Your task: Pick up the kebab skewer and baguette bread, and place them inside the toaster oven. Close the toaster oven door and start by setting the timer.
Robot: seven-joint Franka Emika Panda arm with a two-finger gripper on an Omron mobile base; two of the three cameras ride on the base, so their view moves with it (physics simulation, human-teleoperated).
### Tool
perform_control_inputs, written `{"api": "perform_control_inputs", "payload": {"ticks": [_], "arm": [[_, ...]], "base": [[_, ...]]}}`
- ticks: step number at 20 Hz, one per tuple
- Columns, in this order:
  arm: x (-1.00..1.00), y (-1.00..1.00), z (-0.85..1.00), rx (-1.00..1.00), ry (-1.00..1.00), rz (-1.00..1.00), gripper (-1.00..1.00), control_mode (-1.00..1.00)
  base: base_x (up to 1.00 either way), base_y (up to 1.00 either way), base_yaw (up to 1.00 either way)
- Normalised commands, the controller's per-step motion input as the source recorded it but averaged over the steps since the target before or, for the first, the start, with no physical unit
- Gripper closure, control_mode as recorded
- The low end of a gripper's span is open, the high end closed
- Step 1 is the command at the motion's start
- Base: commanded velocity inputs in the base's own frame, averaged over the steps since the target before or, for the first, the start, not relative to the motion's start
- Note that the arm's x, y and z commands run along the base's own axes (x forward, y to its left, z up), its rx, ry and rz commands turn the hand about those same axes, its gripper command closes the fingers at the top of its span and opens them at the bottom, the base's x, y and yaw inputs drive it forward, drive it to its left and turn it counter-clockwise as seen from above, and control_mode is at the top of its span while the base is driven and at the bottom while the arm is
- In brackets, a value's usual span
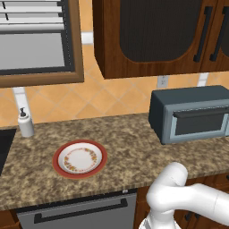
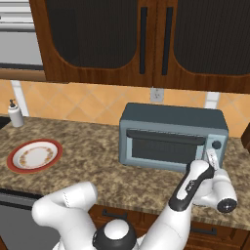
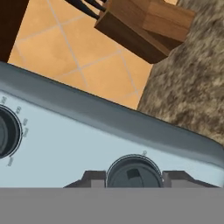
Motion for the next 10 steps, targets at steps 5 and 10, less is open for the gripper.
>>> {"api": "perform_control_inputs", "payload": {"ticks": [5, 10], "arm": [[0.0, 0.25, 0.0, 0.1, 0.04, -0.13, 1.0, -1.0], [0.0, 0.3, 0.03, 0.27, 0.09, -0.14, 1.0, -1.0]], "base": [[0.0, 0.0, 0.0], [0.0, 0.0, 0.0]]}}
